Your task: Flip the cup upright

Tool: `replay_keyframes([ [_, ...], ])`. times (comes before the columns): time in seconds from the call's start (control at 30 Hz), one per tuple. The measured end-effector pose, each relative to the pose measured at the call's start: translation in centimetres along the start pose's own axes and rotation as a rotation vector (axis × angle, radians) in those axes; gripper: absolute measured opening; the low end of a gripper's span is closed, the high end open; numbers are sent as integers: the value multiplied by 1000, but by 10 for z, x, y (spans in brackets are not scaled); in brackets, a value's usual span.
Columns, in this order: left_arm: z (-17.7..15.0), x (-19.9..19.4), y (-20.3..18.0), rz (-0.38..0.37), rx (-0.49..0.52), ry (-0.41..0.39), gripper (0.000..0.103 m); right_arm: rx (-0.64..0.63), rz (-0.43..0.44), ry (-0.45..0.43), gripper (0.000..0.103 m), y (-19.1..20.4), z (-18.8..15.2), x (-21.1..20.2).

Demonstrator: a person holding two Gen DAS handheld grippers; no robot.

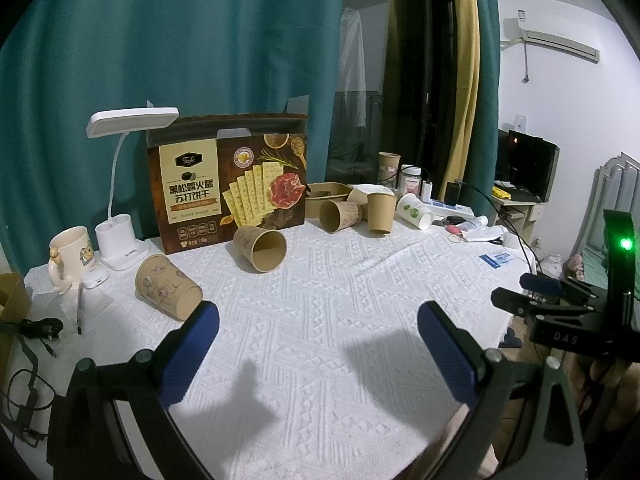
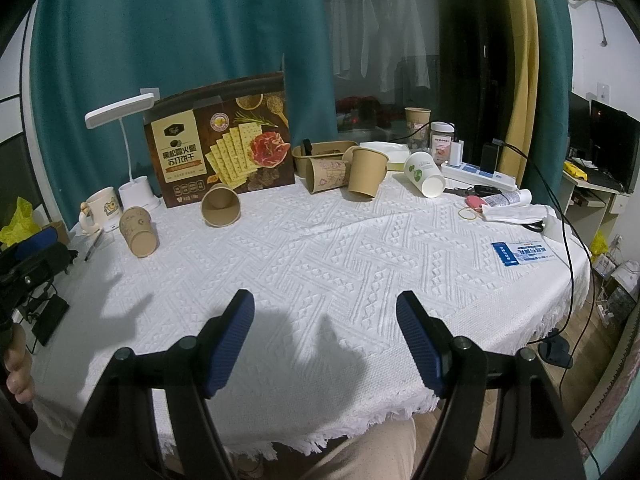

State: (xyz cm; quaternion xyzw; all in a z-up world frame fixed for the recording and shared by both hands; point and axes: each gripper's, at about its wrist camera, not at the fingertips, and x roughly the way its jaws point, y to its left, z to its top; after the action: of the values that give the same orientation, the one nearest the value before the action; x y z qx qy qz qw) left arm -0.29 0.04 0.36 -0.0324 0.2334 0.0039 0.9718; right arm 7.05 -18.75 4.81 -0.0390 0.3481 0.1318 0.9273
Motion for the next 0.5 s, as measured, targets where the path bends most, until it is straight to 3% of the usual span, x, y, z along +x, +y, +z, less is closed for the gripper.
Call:
replay_keyframes([
  [0.3,4,-2,-1,8,0,6,100,0,0,2,71,1,5,6],
  [0.5,4,22,15,30,-88,91,100,10,-5,12,71,-4,2,15],
])
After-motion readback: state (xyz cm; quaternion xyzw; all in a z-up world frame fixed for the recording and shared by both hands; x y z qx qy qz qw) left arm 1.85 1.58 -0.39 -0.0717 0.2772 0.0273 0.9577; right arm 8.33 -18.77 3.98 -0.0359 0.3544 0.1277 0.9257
